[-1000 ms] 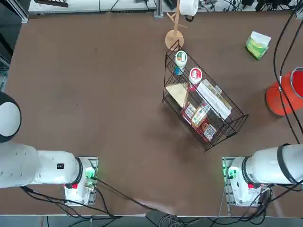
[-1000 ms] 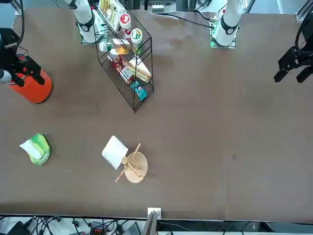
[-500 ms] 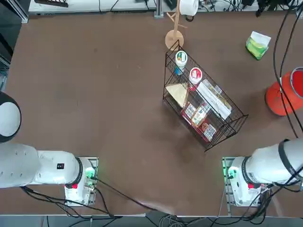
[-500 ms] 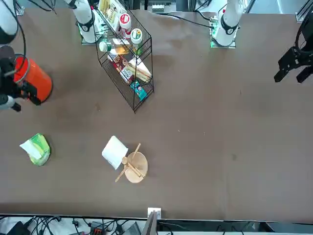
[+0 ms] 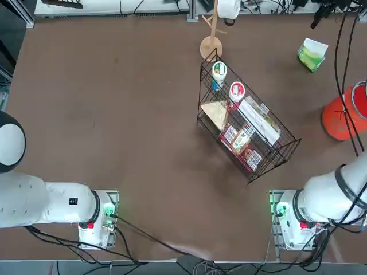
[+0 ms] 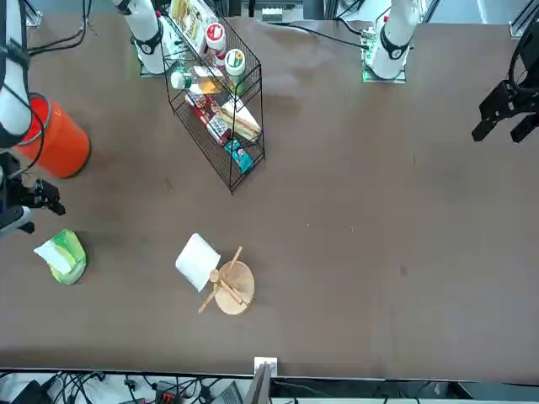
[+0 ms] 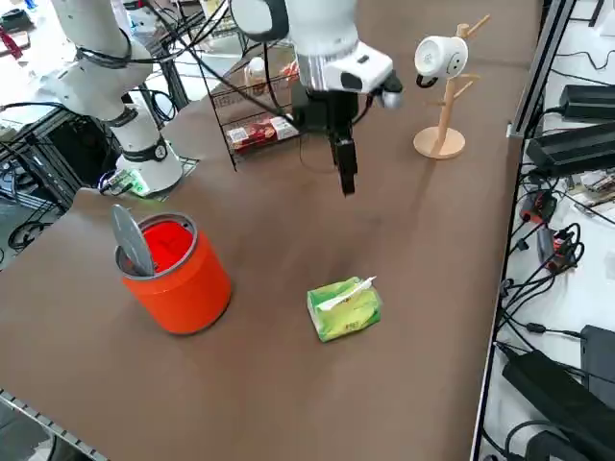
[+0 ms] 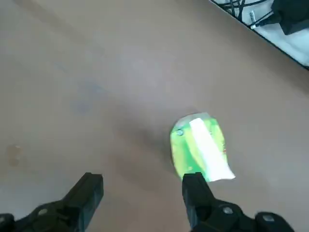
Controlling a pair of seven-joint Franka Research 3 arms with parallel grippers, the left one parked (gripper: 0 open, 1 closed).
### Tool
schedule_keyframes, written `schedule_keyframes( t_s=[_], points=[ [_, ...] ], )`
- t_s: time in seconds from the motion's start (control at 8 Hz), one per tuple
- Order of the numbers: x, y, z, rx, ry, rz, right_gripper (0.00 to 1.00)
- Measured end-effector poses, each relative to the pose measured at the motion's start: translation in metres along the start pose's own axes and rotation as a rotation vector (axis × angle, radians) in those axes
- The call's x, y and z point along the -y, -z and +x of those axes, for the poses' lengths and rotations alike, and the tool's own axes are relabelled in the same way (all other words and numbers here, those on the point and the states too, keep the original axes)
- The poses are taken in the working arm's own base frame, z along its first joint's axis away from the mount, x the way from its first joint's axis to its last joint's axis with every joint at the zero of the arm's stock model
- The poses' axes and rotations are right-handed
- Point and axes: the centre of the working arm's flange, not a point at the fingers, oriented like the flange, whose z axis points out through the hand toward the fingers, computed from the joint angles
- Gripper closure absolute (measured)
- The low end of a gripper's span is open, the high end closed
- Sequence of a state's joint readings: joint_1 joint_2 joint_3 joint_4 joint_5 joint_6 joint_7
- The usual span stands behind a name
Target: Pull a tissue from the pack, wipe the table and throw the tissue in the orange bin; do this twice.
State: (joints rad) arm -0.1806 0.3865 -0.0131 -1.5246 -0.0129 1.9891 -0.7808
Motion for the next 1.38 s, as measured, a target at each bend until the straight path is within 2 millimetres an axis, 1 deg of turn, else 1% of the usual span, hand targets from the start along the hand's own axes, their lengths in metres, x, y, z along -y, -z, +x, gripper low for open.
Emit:
schedule_keyframes(
  t_s=[0.12,0.5,0.62,0.75,0.88,1.12,1.38],
  points=[
    [-0.014,-0.014,-0.002,0.006,0.051,0.004,0.00],
    [-0.035,-0.044,0.000,0.019,0.169,0.016,0.00],
    [-0.048,-0.055,0.000,0.017,0.204,0.013,0.00],
    [-0.061,-0.067,-0.001,0.018,0.233,0.012,0.02],
    [-0.069,-0.081,-0.001,0.023,0.251,0.017,0.03],
    [-0.074,-0.111,0.002,0.027,0.264,0.022,0.05],
    [-0.077,-0.134,0.003,0.033,0.271,0.013,0.08]
  ],
)
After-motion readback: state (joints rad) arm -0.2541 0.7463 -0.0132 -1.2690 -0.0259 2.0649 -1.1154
